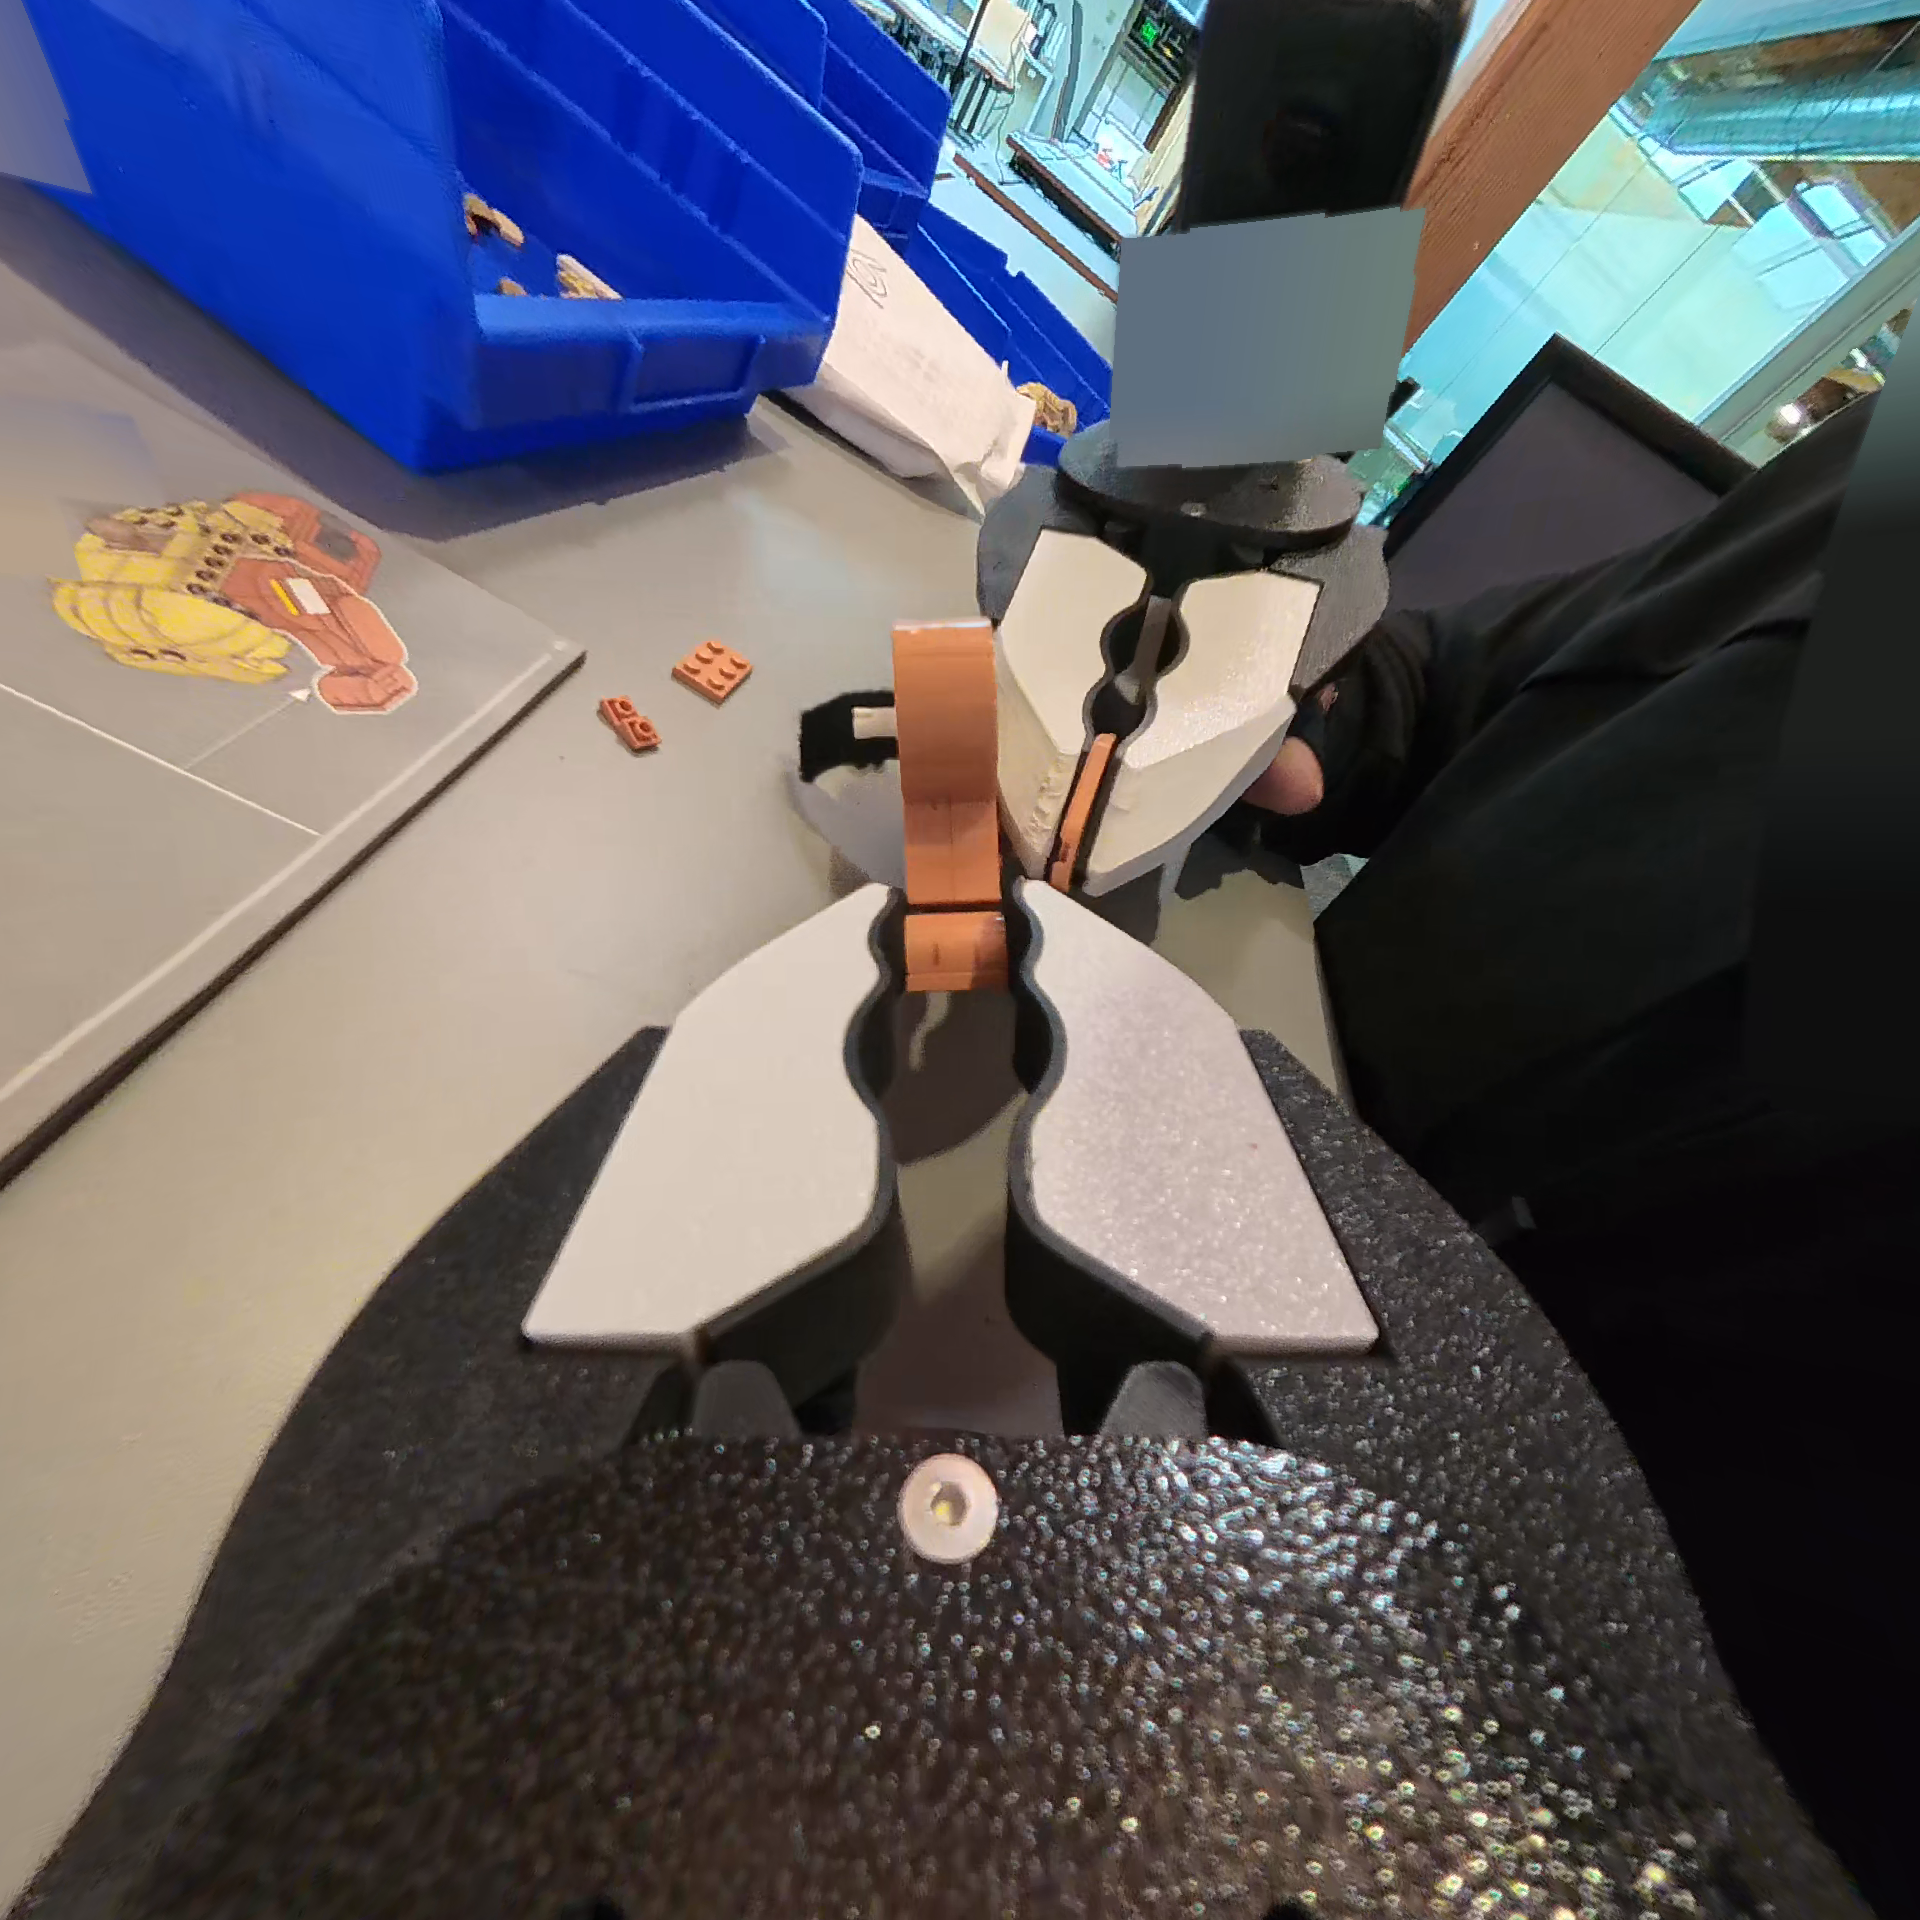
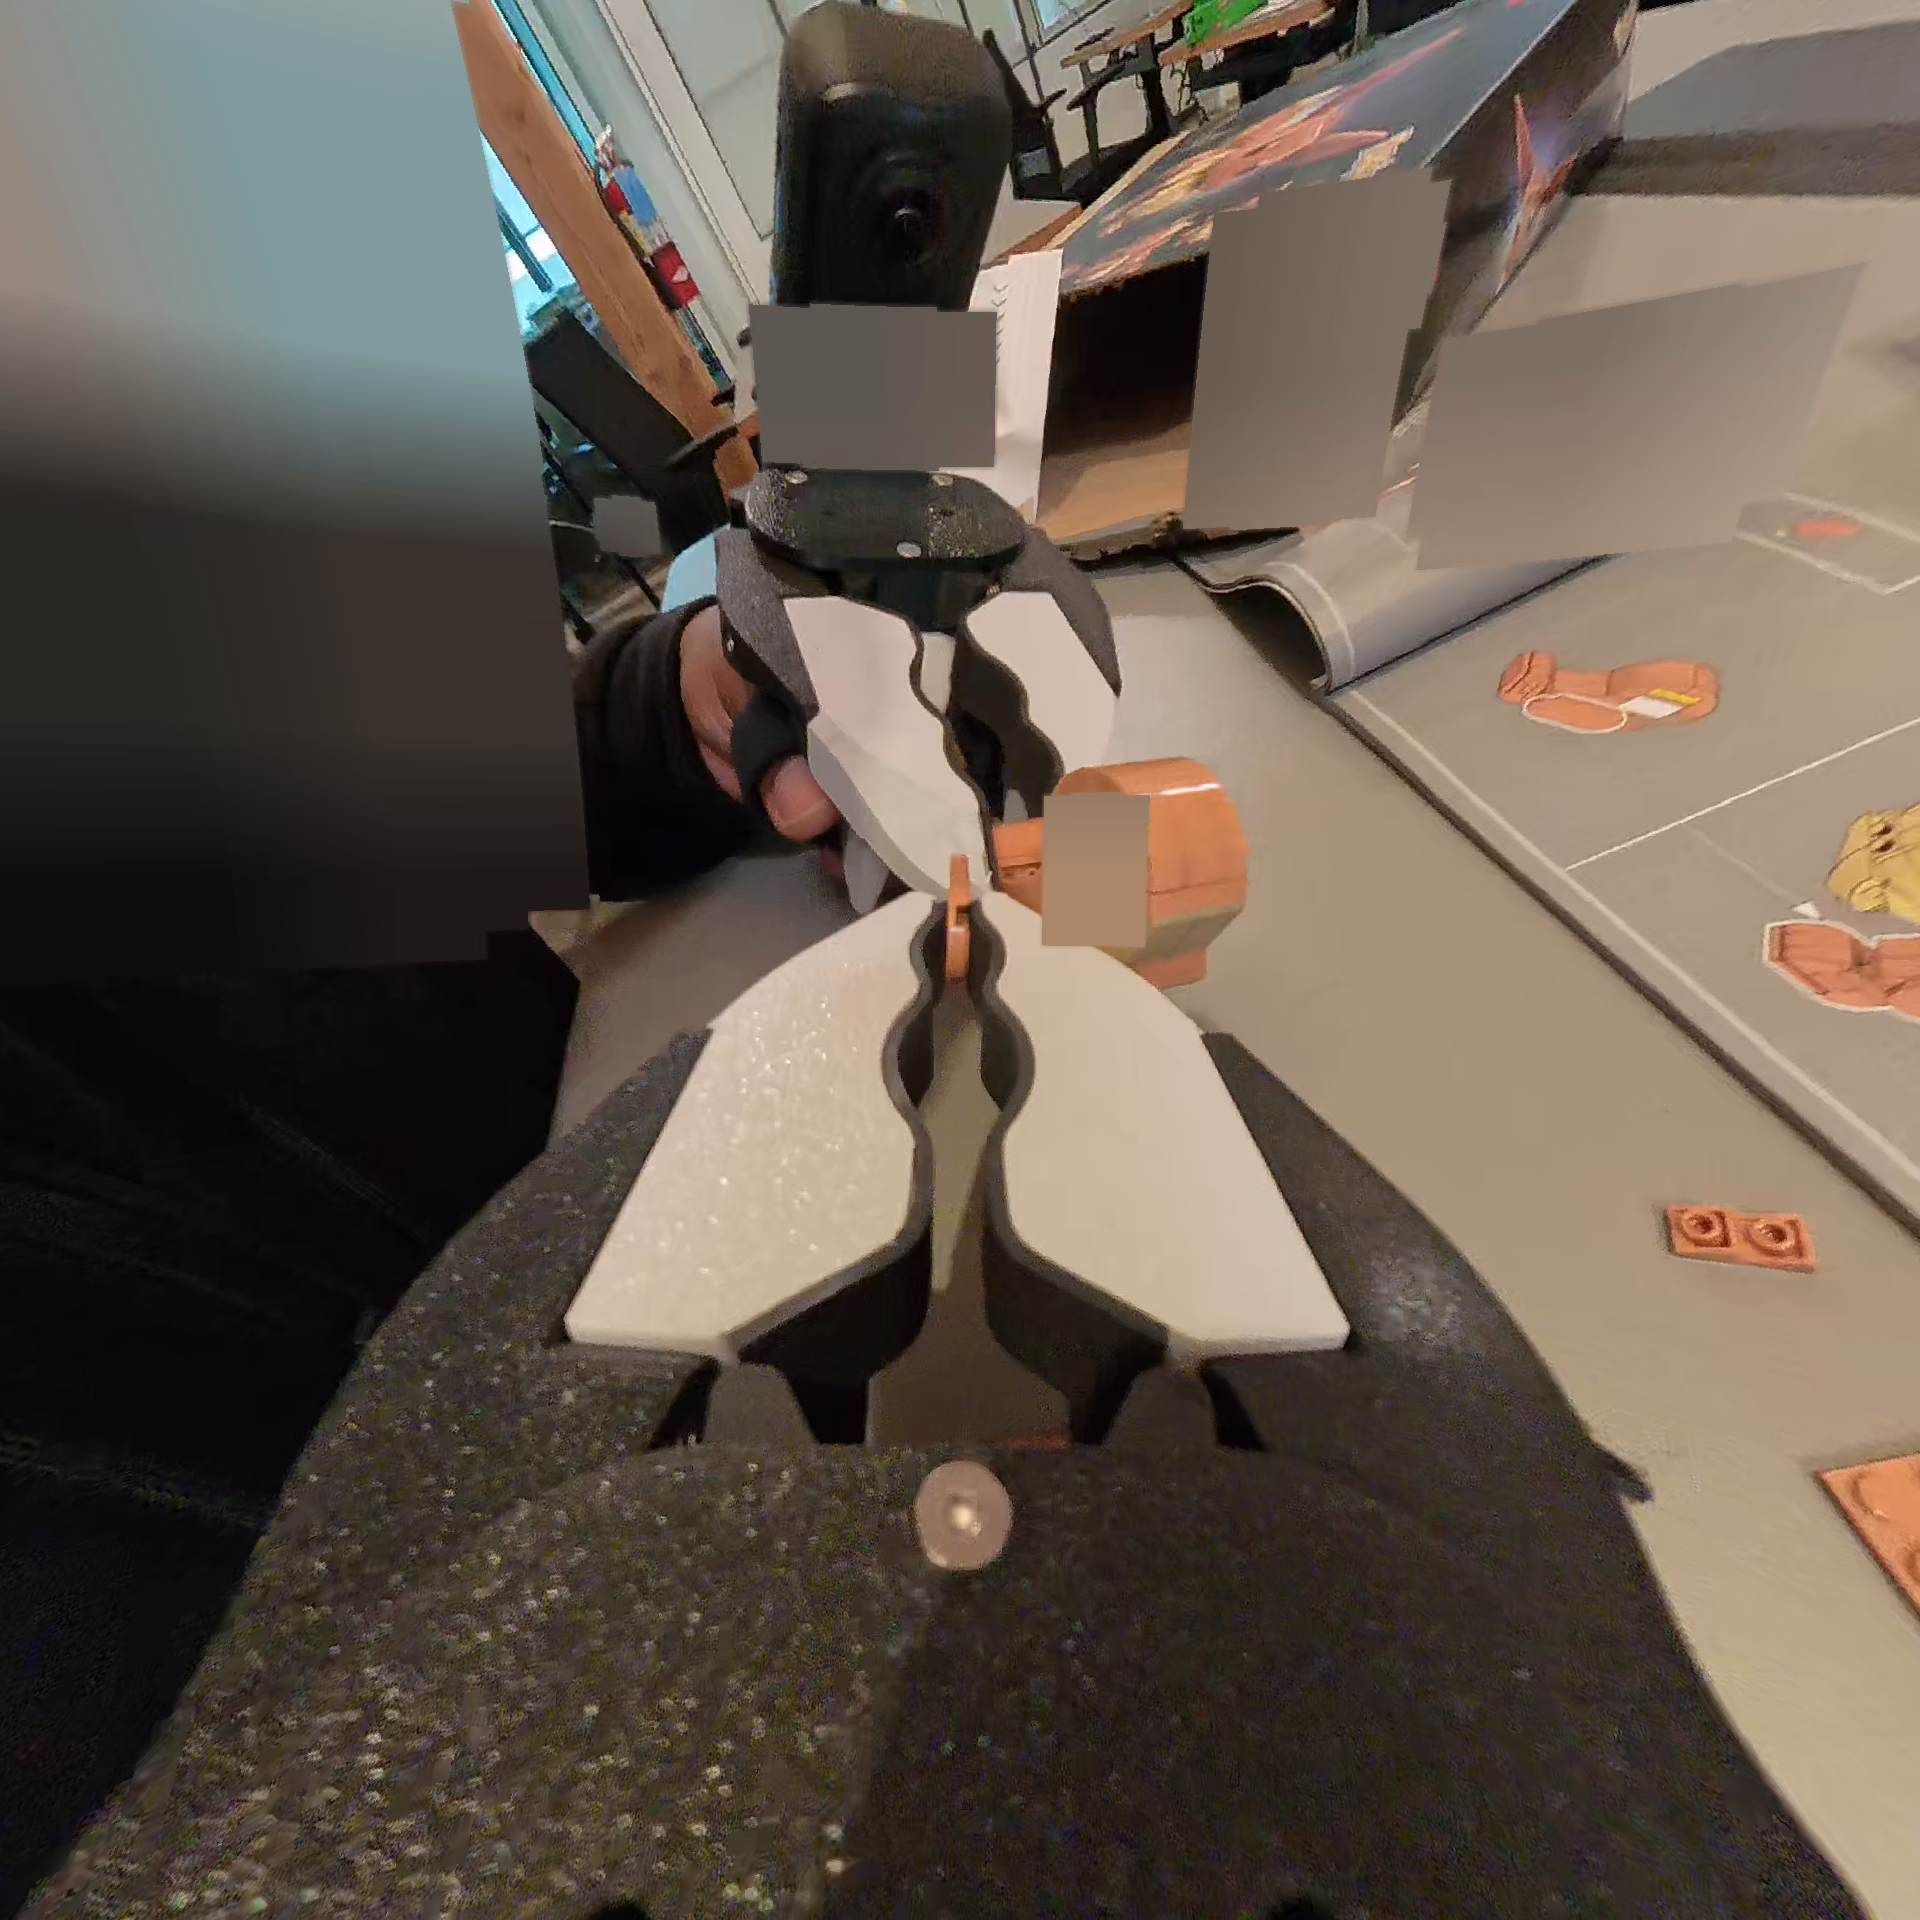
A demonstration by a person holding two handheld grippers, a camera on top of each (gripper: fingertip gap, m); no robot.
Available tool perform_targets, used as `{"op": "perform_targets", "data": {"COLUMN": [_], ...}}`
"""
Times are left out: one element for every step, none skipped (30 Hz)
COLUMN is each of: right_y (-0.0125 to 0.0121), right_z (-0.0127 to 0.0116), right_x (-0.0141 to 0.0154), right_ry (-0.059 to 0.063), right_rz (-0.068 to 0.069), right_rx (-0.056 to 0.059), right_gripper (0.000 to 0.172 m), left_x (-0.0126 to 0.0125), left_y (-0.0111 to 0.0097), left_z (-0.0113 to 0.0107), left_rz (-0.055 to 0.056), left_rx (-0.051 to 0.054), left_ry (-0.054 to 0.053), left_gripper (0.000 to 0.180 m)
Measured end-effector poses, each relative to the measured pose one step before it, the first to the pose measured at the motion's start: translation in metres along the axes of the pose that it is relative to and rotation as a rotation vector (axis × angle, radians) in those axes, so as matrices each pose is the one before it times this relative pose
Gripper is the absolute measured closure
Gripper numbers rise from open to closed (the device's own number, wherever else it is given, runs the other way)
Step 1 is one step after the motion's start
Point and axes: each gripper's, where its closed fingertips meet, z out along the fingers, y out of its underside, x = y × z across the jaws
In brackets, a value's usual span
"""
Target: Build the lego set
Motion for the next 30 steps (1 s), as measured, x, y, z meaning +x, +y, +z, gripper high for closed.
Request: {"op": "perform_targets", "data": {"right_y": [0.0001,-0.00007,-0.00021,-0.00023,-0.0001,0.0001,0.00041,0.0008,0.00141,0.00159,0.00134,0.00077,0.00043,0.00028,0.00032,0.00008,0.00023,0.00065,0.00107,0.00097,0.00085,0.0004,0.00017,0.00006,0.00018,-0.00034,-0.00069,-0.00077,-0.00084,-0.0006], "right_z": [0.00004,0.00002,-0.00002,-0.00005,0.00011,0.00015,0.00013,0.00036,0.00054,0.00059,0.00029,0.00007,-0.00019,-0.00031,-0.00057,-0.00056,-0.00062,-0.00049,-0.00042,-0.0003,-0.00022,-0.00019,-0.00017,-0.00026,-0.0002,-0.00024,-0.00025,-0.00028,-0.00021,-0.00025], "right_x": [0.0004,0.00025,0.00014,-0.00011,-0.00007,-0.00008,-0.00012,-0.00031,-0.00063,-0.00054,-0.00028,-0.00008,0.00014,0.00051,0.00079,0.00046,0.00038,0.00142,0.00193,0.00142,0.00023,-0.00081,-0.00016,0.00027,-0.00016,-0.00067,-0.00084,-0.00073,-0.00062,-0.0004], "right_ry": [-0.0074,-0.0066,-0.0073,-0.0078,-0.0068,-0.0052,-0.0041,-0.0053,-0.0064,-0.0048,-0.0011,0.0021,0.0042,0.0076,0.0098,0.0078,0.0086,0.0159,0.0204,0.0179,0.0114,0.0081,0.0148,0.0203,0.0173,0.0123,0.0096,0.0078,0.0062,0.0059], "right_rz": [0.023,0.0225,0.0225,0.0216,0.0183,0.014,0.0111,0.0104,0.0109,0.0088,0.0037,-0.0013,-0.0038,-0.005,-0.0072,-0.0092,-0.0115,-0.0156,-0.0216,-0.0266,-0.0314,-0.0373,-0.0437,-0.049,-0.0474,-0.0394,-0.0302,-0.0226,-0.017,-0.0139], "right_rx": [0.0008,0.002,0.0029,0.0028,0.0016,0.0003,-0.0013,-0.0049,-0.009,-0.0102,-0.008,-0.0065,-0.0058,-0.0055,-0.0053,-0.0041,-0.0044,-0.0065,-0.0082,-0.0076,-0.006,-0.0046,-0.0026,-0.0026,-0.0027,0.0,0.0028,0.0038,0.0033,0.0019], "right_gripper": [0.169,0.169,0.169,0.169,0.169,0.169,0.169,0.169,0.169,0.169,0.169,0.169,0.169,0.169,0.169,0.169,0.169,0.169,0.169,0.169,0.169,0.169,0.169,0.169,0.169,0.169,0.169,0.169,0.169,0.169], "left_x": [-0.00039,-0.0003,-0.00026,0.00003,-0.00005,-0.00005,-0.00014,-0.0001,-0.00006,-0.00001,0.00001,0.0002,0.00004,0.00004,-0.00021,0.00007,0.00031,0.0002,0.00133,0.00157,0.00216,0.00175,0.00168,0.00121,0.00068,0.00103,0.00104,0.00088,0.0003,0.00029], "left_y": [0.0003,0.00032,0.00023,0.00011,0.00015,0.00026,0.00017,0.00002,-0.00006,-0.00043,-0.00017,-0.0001,-0.00027,-0.00012,-0.00012,-0.00042,-0.00062,-0.00097,-0.00175,-0.00212,-0.0022,-0.00177,-0.00093,-0.00056,-0.00026,-0.00024,-0.00066,-0.00081,-0.00063,-0.00014], "left_z": [0.00018,0.00013,0.00006,0.00005,0.00012,0.00013,0.00011,0.00001,0.00003,-0.00022,-0.00021,-0.00015,-0.00012,-0.00014,-0.00016,-0.00024,-0.00041,-0.00052,-0.00075,-0.00089,-0.00075,-0.0005,-0.00013,-0.00007,-0.00021,-0.00022,-0.00022,-0.0004,-0.00026,-0.0001], "left_rz": [-0.0053,-0.0043,-0.0036,-0.0019,-0.0025,-0.0041,-0.0029,-0.0004,0.0004,0.0006,-0.001,-0.0008,0.0004,0.0008,0.0,-0.0003,0.0002,0.0021,0.0078,0.0153,0.0226,0.0286,0.0343,0.0385,0.0427,0.045,0.0448,0.0412,0.0334,0.0248], "left_rx": [-0.0019,-0.0017,-0.0008,-0.0005,-0.0007,-0.0009,-0.0009,-0.0006,0.0005,0.0025,0.0019,0.0009,0.0016,0.001,0.0015,0.0029,0.004,0.0066,0.0107,0.0128,0.0118,0.0082,0.0022,-0.0022,-0.0038,-0.0041,0.0002,0.0018,0.0017,-0.0008], "left_ry": [-0.0003,-0.0008,-0.0001,0.0014,0.0013,0.0008,0.0004,-0.0005,-0.0002,-0.0001,0.0013,0.0015,0.0006,-0.0001,-0.0016,0.0009,0.0031,0.0016,0.0077,0.0065,0.0088,0.0023,0.0005,-0.0046,-0.0092,-0.0068,-0.0065,-0.0068,-0.0078,-0.0057], "left_gripper": [0.164,0.164,0.164,0.164,0.164,0.163,0.164,0.163,0.163,0.163,0.164,0.163,0.163,0.163,0.164,0.164,0.164,0.163,0.164,0.164,0.163,0.163,0.163,0.163,0.163,0.163,0.163,0.163,0.163,0.163]}}
